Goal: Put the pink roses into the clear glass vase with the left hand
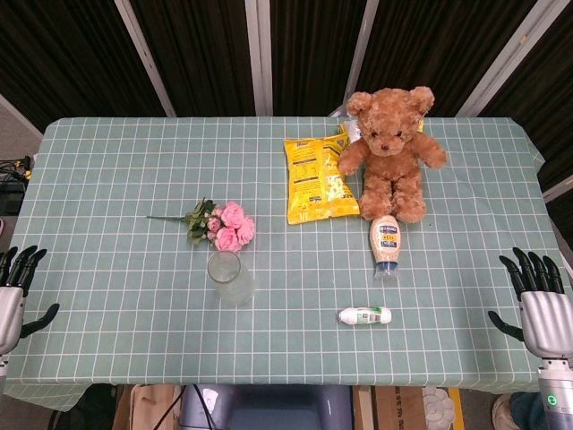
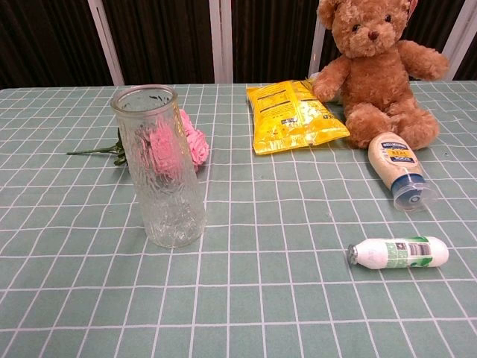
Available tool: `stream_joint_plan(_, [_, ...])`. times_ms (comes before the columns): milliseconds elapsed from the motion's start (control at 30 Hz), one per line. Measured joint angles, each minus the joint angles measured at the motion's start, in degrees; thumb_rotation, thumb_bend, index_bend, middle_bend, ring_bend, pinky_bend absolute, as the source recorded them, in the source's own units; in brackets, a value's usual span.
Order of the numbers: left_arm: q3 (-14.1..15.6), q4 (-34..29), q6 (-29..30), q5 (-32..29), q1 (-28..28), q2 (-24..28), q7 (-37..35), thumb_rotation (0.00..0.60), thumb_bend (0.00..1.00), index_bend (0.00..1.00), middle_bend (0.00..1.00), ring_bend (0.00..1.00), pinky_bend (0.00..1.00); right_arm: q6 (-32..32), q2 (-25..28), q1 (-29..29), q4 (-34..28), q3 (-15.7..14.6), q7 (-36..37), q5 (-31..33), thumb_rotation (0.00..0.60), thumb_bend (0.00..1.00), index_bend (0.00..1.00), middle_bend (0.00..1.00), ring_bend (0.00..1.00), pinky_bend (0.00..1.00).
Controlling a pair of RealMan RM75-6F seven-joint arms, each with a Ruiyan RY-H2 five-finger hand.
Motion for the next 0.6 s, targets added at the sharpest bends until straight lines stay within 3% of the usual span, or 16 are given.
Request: stream_joint_plan(600, [-0.3, -0.1, -0.4, 0.5, 0.3, 0.2, -0.8, 0.6, 0.31, 0.13, 0.07, 0.0, 0.04, -0.2, 0.6, -0.3, -1.8, -0.6, -0.7, -0.6, 0.6, 0.19, 0.15, 0.07, 0.04, 0.0])
